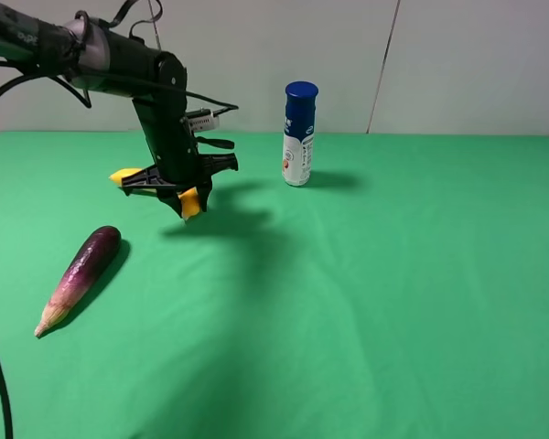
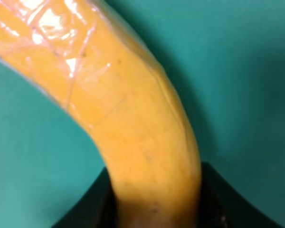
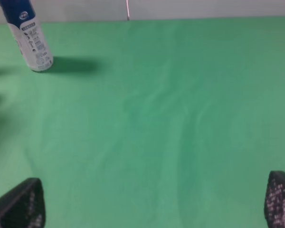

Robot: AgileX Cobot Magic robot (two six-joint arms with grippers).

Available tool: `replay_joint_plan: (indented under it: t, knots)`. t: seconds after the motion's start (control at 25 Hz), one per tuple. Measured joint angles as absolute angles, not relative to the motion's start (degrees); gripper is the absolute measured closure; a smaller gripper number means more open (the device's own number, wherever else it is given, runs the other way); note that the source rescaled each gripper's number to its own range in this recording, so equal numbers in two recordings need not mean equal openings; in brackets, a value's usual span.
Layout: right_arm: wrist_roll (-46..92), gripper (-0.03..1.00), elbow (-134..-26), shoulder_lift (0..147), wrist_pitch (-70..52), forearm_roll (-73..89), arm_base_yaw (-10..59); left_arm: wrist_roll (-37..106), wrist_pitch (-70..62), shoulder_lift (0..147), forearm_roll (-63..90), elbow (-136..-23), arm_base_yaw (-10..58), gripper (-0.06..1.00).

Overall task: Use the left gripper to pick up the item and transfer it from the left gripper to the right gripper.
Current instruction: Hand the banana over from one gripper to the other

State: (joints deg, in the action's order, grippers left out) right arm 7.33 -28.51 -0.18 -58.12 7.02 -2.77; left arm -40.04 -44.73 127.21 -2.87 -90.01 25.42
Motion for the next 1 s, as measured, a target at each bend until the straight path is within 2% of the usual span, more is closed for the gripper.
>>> replay_joint_plan:
  t: [0.28,1.0]
  knots:
    - [7.3,-0.03,-28.5,-0.2,-58.1,7.0,-2.8,-33.0,-52.7,127.1,-3.1,-95.3,25.4,0.94]
    - [7.3,-0.03,-28.5,-0.2,-58.1,7.0,-2.8,-18.9,-64.8,111.9,-4.5,-95.3,26.7,0.94]
